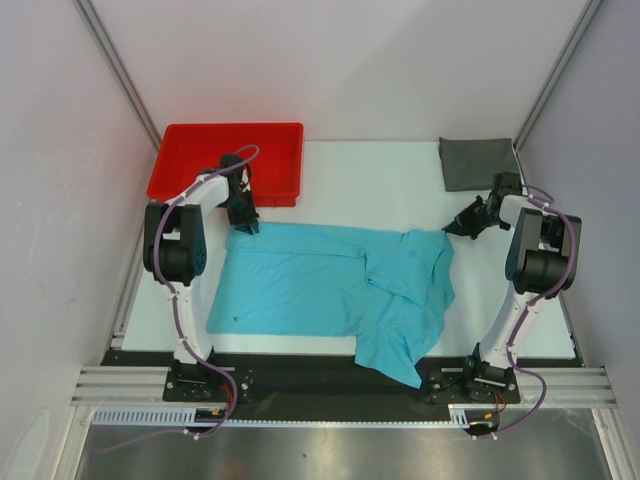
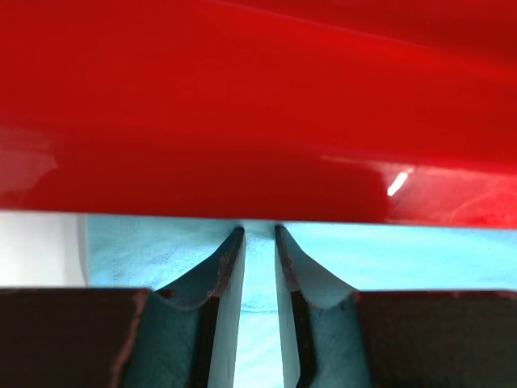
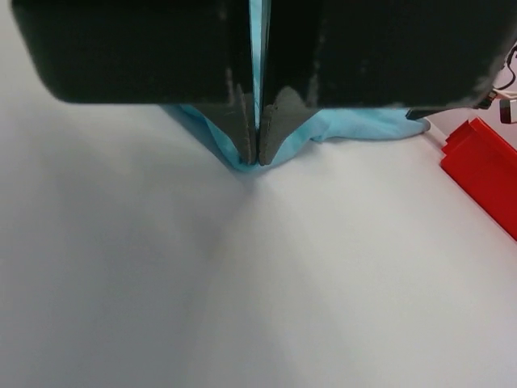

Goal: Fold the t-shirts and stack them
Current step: Fold the tshirt

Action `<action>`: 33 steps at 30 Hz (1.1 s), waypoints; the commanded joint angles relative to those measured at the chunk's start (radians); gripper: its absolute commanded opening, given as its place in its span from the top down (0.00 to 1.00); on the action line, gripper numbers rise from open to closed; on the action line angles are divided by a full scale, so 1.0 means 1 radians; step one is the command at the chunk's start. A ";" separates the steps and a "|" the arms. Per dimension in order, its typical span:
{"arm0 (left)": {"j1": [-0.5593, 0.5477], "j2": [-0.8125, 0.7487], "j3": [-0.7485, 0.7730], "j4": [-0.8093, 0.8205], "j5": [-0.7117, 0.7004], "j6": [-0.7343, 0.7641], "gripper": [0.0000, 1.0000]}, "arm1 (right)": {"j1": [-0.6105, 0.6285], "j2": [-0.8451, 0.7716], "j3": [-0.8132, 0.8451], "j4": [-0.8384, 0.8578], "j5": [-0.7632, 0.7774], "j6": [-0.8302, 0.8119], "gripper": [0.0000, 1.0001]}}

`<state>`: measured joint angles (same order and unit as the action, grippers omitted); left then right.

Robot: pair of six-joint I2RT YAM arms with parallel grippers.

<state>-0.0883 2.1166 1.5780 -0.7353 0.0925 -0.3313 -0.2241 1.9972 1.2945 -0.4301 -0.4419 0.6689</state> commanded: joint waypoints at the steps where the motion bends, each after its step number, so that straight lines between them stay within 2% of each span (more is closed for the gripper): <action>1: 0.019 0.069 0.023 0.010 -0.077 0.000 0.73 | -0.023 -0.026 -0.004 0.033 0.055 0.017 1.00; 20: 0.027 0.083 0.048 0.005 -0.082 0.026 0.74 | -0.043 -0.109 -0.103 0.125 0.227 0.024 1.00; 25: 0.027 0.080 0.054 0.011 -0.085 0.035 0.74 | -0.046 -0.075 -0.089 0.131 0.210 0.005 1.00; 33: 0.025 -0.029 0.074 0.002 -0.089 0.023 0.65 | -0.029 -0.049 -0.014 0.077 0.178 -0.058 1.00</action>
<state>-0.0864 2.1380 1.6264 -0.7708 0.0780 -0.3309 -0.2508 1.9381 1.2133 -0.3466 -0.3012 0.6659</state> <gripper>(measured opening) 0.345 0.011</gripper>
